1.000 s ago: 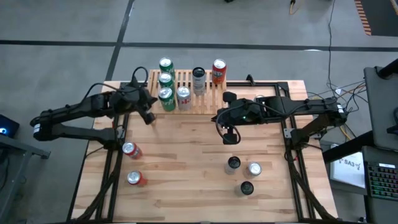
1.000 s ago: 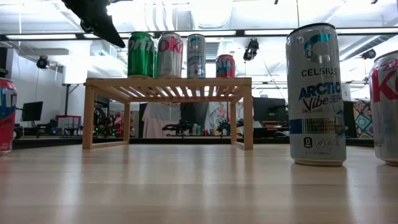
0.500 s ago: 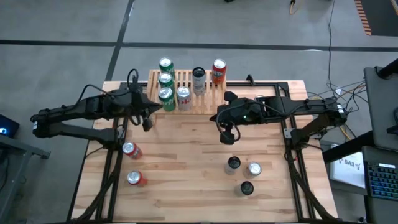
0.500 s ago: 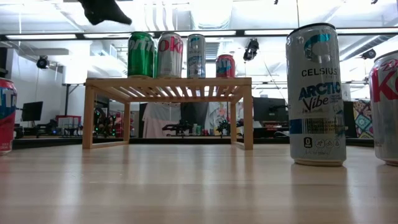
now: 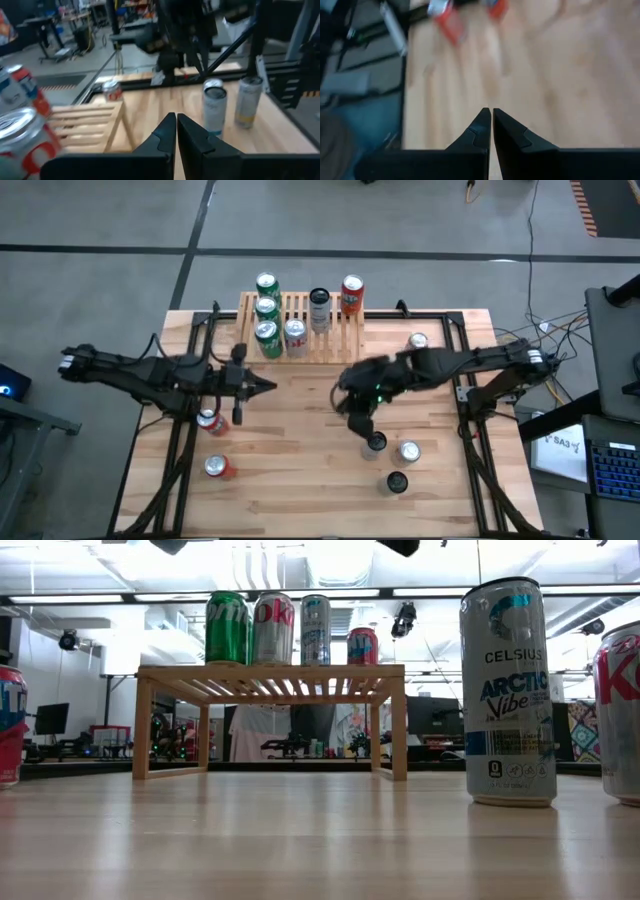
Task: Place canned beverage on shelf
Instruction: Put the top right blue soda can on the shelf
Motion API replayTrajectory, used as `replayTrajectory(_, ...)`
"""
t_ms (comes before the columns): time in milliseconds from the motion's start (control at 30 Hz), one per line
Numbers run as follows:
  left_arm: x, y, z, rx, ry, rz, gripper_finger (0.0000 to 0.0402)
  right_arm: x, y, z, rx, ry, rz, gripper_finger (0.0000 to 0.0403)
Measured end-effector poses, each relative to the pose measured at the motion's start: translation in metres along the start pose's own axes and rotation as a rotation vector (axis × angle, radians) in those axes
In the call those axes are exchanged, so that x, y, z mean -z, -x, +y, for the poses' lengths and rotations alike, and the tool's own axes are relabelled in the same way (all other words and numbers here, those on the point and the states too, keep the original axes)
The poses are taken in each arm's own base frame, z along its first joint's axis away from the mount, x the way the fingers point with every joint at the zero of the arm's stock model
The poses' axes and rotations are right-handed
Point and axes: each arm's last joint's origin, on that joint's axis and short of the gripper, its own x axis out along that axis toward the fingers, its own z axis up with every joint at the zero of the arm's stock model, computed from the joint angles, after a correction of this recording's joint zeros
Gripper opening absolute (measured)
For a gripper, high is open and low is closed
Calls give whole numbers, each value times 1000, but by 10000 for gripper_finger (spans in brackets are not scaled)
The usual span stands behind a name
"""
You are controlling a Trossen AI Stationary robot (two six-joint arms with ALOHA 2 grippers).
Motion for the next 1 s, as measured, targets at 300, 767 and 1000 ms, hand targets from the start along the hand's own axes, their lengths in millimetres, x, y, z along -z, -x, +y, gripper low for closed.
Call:
replayTrajectory(300,-4,-4,-10,40,50,-84,0,37,-3,23,45,-279,276,9)
replayTrajectory(767,-7,-8,-20,92,161,-110,0,89,23,23,465,-562,688,9)
replayTrajectory(1000,-7,-8,-24,109,168,-104,0,92,19,37,354,-436,688,9)
